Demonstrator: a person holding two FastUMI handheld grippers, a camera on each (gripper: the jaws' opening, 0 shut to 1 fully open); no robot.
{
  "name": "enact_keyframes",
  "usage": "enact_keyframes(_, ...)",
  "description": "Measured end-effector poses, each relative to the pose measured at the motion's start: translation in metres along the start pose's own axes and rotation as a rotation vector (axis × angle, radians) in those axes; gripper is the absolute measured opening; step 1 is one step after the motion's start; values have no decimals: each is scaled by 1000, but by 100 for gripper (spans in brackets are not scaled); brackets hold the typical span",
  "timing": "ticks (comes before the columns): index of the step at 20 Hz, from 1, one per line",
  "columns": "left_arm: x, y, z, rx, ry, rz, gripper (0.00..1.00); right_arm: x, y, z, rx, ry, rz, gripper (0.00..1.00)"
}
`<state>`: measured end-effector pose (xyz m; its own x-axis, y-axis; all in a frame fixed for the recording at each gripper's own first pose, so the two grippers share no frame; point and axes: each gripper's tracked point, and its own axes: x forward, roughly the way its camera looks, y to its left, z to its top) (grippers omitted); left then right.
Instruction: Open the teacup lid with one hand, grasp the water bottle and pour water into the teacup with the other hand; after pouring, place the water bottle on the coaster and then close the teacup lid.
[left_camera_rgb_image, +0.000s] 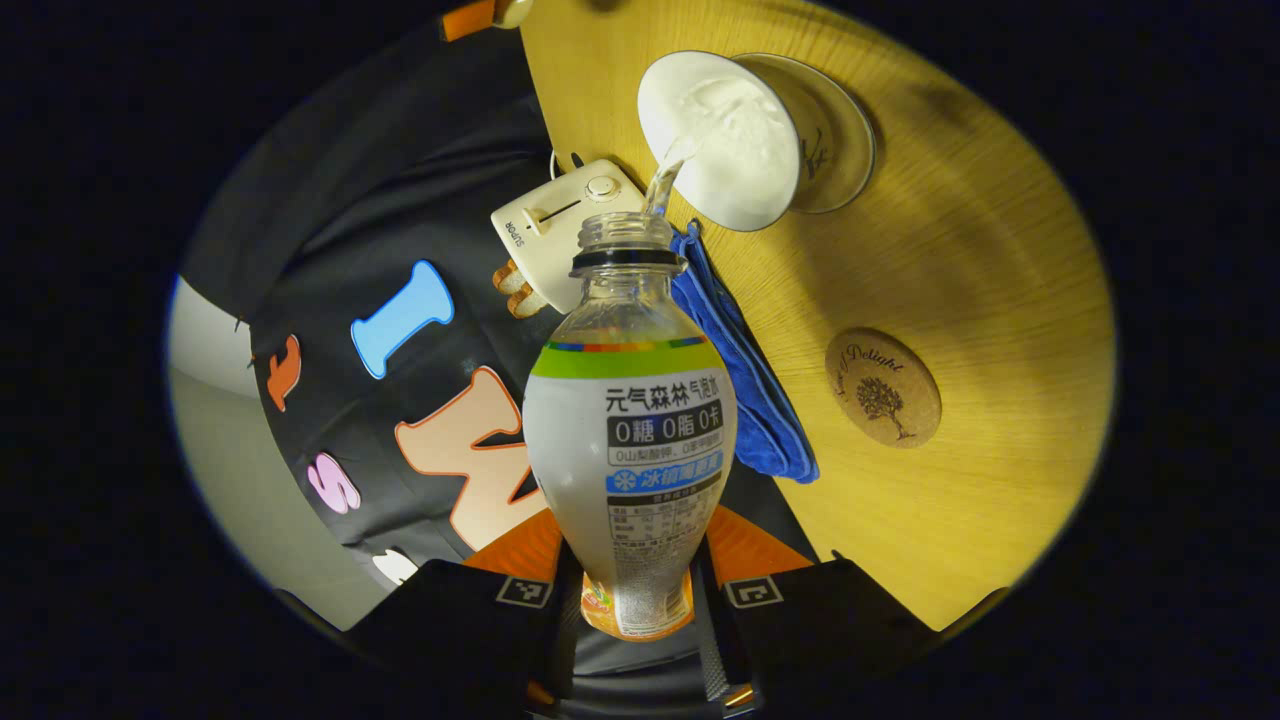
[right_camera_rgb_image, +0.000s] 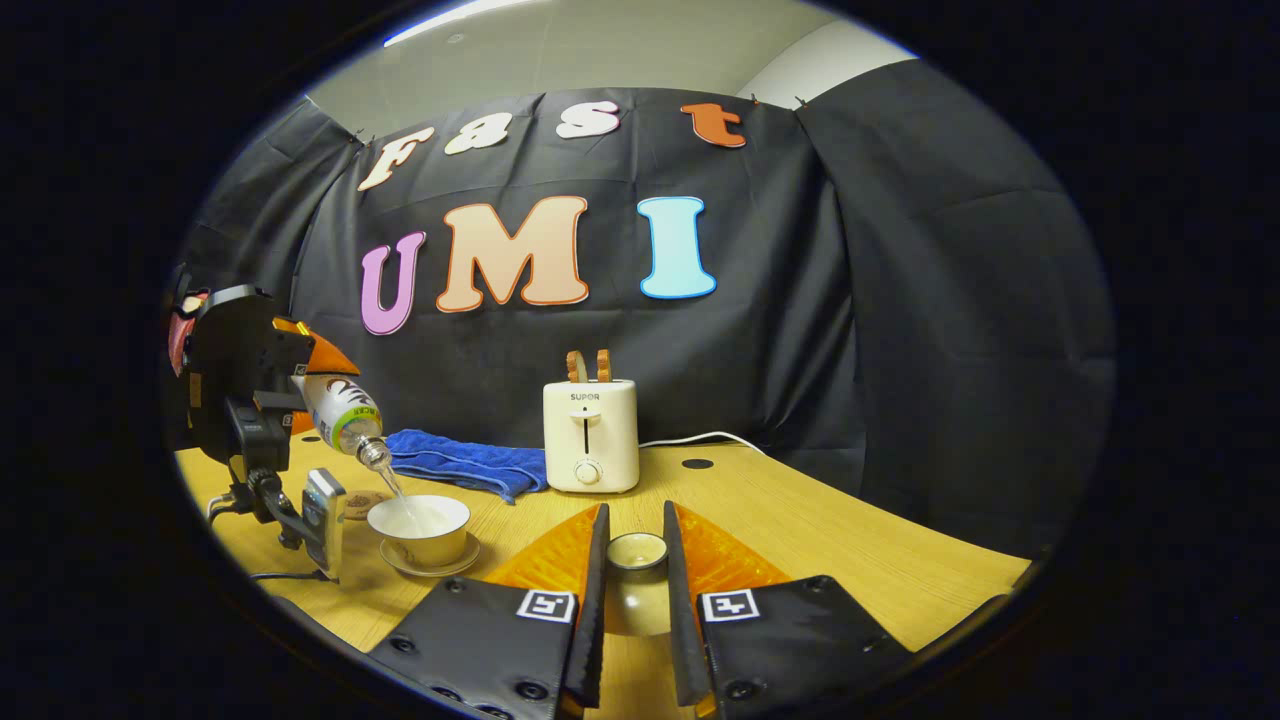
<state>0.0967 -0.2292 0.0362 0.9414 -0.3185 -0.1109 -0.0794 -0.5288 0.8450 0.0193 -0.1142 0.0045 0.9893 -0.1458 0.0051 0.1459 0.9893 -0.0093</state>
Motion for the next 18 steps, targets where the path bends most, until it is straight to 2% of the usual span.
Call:
enact_keyframes(3, -2, 11, -1, 83, -5, 33, 46, 0, 0, 0, 0, 1, 0, 33)
enact_keyframes(4, -1, 13, -1, 93, -7, 43, 47, 0, 0, 0, 0, 1, 0, 31)
enact_keyframes(12, -10, 25, 4, 159, -10, 102, 47, 0, 0, 0, 0, 0, 0, 33)
enact_keyframes(15, -7, 23, 2, 140, -5, 95, 47, 0, 1, 0, 0, 0, 7, 32)
enact_keyframes(18, -6, 2, 1, -35, -2, 52, 46, 0, 1, 0, 1, 1, 8, 32)
